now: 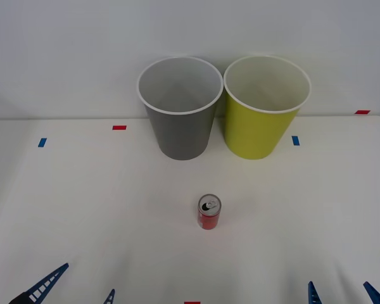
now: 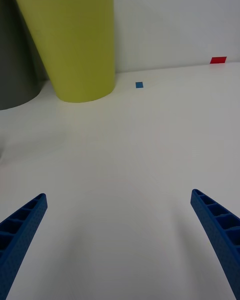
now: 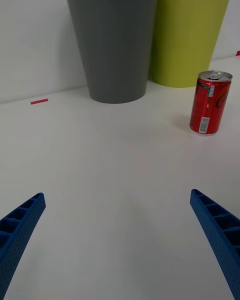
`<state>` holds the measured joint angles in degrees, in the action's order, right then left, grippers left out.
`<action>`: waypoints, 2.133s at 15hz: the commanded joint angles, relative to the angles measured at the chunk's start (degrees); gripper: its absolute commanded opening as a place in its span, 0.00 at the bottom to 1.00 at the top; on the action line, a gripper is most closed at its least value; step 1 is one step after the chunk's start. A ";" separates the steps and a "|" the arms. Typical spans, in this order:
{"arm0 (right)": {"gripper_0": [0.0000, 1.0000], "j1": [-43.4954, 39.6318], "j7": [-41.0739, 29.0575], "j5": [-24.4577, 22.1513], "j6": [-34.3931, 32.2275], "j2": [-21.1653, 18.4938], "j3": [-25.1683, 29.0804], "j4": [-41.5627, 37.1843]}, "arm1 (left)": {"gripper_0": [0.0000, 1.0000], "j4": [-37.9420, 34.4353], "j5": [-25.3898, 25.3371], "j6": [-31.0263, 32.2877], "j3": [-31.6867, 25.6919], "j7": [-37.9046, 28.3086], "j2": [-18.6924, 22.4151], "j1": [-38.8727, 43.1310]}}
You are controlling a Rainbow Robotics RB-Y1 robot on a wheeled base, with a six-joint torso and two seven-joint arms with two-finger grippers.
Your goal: Put cans in the gray bin and PET bottles in the light green bin.
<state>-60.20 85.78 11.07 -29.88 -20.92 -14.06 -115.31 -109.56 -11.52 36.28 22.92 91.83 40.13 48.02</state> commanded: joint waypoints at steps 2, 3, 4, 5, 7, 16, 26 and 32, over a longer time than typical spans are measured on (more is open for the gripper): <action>1.00 0.00 0.00 0.00 0.00 0.00 0.00 0.00 | 1.00 2.42 -1.66 0.63 4.77 0.11 4.43 -6.80; 1.00 0.00 0.00 0.00 0.00 0.00 0.00 0.00 | 1.00 2.51 -2.10 0.63 5.74 0.11 4.87 -8.12; 1.00 0.00 0.00 0.00 0.00 0.00 0.00 0.00 | 1.00 2.59 -2.63 0.54 6.97 0.11 5.40 -9.70; 1.00 0.00 0.00 0.00 0.00 0.00 0.00 0.00 | 1.00 3.03 -3.42 0.54 8.20 0.19 6.01 -11.20; 1.00 0.00 0.00 0.00 0.00 0.00 0.00 0.00 | 1.00 5.41 -4.04 0.54 10.48 -0.07 6.98 -15.33; 1.00 0.00 0.00 0.00 0.00 0.00 0.00 0.00 | 1.00 11.03 -8.17 -0.95 21.82 -0.07 6.63 -32.91; 1.00 0.00 0.00 0.00 0.00 0.00 0.00 0.00 | 1.00 14.90 -8.34 -3.50 24.54 -0.25 1.88 -39.94; 1.00 0.00 0.00 0.00 0.00 0.00 0.00 0.00 | 1.00 21.05 -8.34 -3.50 26.74 -0.16 -3.39 -46.35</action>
<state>-60.20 85.78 11.07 -29.88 -20.92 -14.06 -115.31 -89.35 -20.07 32.79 49.63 91.65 37.57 2.37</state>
